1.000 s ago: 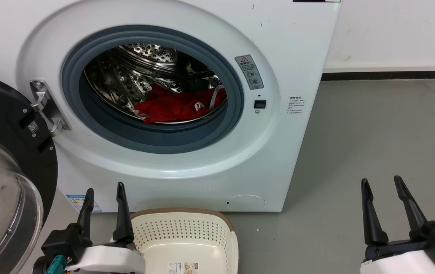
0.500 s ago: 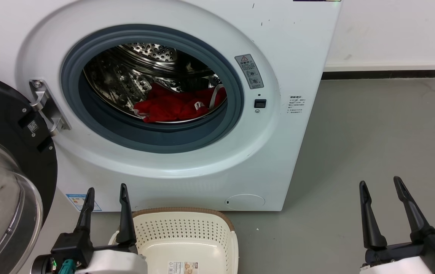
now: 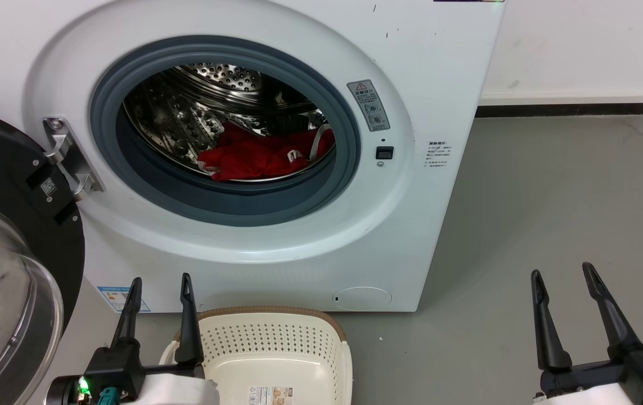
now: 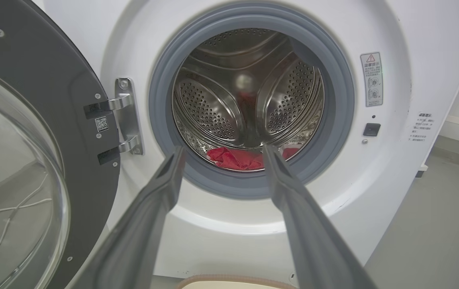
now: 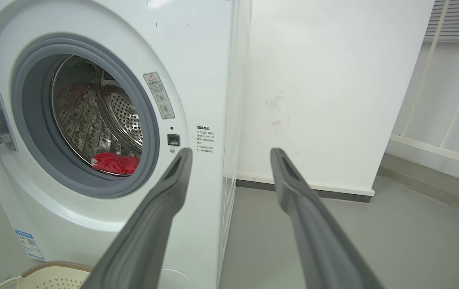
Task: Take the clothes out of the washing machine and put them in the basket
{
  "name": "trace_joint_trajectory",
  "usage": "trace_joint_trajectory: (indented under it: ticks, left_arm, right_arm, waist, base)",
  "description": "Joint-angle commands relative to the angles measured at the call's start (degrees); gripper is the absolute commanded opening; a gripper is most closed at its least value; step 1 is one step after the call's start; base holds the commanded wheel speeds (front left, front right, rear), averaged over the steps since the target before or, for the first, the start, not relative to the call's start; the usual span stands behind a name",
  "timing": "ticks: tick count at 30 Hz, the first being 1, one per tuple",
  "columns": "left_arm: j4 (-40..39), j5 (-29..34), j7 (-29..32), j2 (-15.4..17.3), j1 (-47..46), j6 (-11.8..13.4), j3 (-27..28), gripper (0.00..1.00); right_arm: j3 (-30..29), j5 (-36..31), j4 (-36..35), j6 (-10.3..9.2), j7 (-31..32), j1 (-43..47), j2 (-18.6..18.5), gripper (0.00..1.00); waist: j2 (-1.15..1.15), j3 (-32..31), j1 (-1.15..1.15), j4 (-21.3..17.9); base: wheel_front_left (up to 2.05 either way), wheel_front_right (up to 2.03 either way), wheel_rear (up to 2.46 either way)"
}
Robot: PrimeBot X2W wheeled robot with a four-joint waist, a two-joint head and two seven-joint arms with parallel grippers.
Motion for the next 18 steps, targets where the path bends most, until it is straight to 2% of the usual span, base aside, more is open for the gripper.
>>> trace_joint_trajectory:
  ticks: [1,13,18]
  left_arm:
    - [0.05,-0.18,-0.17,0.17,0.52,0.18,0.07,1.0]
    - [0.57,-0.21,-0.16,0.17,0.34,-0.01,0.34,1.0]
    - [2.68,0.33,-0.16,0.16,-2.66,-1.72,1.18,1.0]
  right_arm:
    - [0.05,0.44,0.07,-0.04,-0.12,0.61,-0.17,1.0]
    - [0.13,1.06,0.39,-0.04,-0.12,0.23,-0.17,1.0]
    - [0.44,0.97,0.07,-0.04,-0.12,-0.68,-0.17,1.0]
  waist:
    - [0.0,-0.03,0.0,-0.02]
    - [0.0,0.06,0.0,-0.15]
    - [0.0,0.69,0.0,-0.51]
  base:
    - [0.0,0.0,0.0]
    - [0.0,0.0,0.0]
    - [0.0,0.0,0.0]
